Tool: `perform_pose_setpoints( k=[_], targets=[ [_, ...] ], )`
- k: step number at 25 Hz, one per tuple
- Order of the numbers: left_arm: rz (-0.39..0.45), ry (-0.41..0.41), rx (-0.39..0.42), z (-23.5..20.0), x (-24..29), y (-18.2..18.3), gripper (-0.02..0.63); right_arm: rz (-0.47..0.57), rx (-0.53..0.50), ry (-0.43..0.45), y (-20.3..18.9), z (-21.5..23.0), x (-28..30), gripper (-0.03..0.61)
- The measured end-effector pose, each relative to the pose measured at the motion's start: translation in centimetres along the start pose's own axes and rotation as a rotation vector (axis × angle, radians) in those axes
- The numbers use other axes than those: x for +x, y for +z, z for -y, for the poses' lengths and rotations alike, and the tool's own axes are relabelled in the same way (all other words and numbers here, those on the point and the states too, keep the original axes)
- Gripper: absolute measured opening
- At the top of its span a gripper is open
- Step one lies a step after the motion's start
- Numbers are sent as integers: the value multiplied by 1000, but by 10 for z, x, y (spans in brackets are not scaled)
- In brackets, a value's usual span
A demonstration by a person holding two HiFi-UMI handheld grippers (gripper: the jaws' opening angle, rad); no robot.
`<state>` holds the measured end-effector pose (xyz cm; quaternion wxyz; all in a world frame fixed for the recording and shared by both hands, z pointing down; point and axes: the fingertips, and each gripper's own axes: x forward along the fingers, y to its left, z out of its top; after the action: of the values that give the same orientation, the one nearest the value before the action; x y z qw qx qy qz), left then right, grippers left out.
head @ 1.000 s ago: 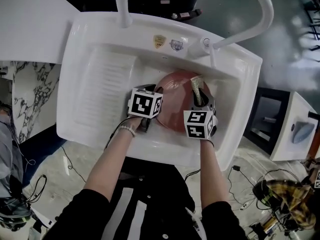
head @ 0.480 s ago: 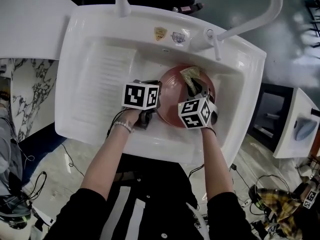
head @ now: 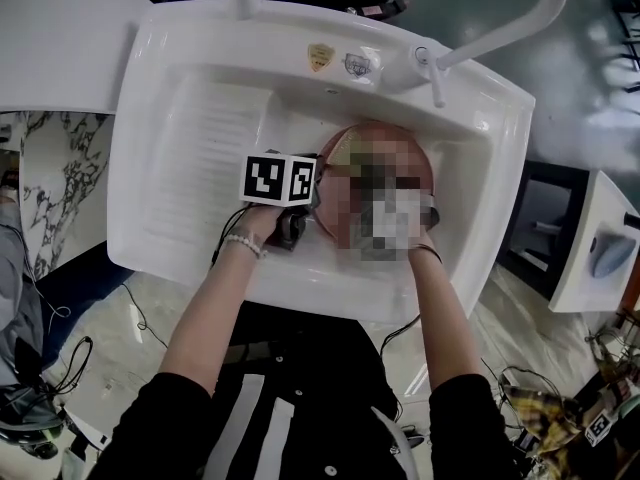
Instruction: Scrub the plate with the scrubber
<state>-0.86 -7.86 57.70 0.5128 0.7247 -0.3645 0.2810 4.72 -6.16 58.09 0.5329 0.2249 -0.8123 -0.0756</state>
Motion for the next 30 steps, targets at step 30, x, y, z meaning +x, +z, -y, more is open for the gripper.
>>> perform_pose_setpoints(
  k=[30],
  targets=[
    [-9,81,64,-8,1,-6,14,180,28,702,15,-111,-84,78]
  ],
)
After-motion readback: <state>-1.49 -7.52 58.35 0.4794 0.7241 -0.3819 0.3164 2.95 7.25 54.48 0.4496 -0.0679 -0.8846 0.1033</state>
